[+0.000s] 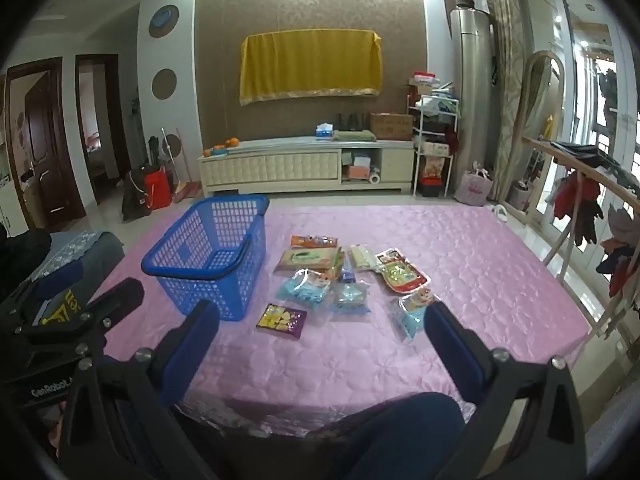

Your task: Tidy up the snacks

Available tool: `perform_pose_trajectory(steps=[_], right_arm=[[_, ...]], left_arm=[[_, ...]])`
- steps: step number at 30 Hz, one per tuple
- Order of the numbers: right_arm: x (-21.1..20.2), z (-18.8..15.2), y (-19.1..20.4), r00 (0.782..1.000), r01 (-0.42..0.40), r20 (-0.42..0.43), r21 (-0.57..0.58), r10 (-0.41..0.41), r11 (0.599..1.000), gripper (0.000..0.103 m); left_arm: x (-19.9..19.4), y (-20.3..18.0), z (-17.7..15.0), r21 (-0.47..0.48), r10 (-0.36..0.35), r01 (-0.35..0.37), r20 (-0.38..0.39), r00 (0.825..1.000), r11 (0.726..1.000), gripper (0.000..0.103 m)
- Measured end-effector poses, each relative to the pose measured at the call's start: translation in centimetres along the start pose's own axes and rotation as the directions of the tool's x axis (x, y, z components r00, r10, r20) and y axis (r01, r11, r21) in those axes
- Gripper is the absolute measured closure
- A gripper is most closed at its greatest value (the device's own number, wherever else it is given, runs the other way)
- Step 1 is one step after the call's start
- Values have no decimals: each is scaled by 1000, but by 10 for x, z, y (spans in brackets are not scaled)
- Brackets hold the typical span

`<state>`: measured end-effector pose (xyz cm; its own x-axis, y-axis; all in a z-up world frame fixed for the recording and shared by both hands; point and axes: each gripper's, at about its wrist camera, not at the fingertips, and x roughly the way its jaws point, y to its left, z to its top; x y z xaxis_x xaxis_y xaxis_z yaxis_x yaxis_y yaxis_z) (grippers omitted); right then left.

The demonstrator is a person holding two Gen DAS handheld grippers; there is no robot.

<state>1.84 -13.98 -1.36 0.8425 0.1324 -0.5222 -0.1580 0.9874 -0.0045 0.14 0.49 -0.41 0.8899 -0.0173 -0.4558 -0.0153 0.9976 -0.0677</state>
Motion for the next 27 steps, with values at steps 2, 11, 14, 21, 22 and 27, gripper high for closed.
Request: perform_pose_trajectory(steps=[2,11,14,21,22,27], right_arm=[[0,0,-2,1000,-4,-2,2,4,1000,0],[1,1,-5,1000,-2,-10,-2,2,1000,0],[1,1,-7,1000,2,-13,-2,-2,1000,0],[3,-1,-2,1000,5,-17,-8,-5,1000,0],[3,-1,-2,1000,4,-19,-7,-4,1000,0],[4,2,-5,1000,-2,-26,-10,2,1000,0]], left_arm=[[1,0,1,-4,-2,2,-3,1000,1000,0],[-1,2,1,0,7,-7,-7,1000,1000,0],[-2,2,2,3,2,-2,-9,1000,1000,0],[0,3,2,-3,-4,4,-12,1000,1000,0],[0,3,2,-4,-4,4,-11,1000,1000,0],[-1,2,1,-9,-6,6,-9,1000,1000,0]])
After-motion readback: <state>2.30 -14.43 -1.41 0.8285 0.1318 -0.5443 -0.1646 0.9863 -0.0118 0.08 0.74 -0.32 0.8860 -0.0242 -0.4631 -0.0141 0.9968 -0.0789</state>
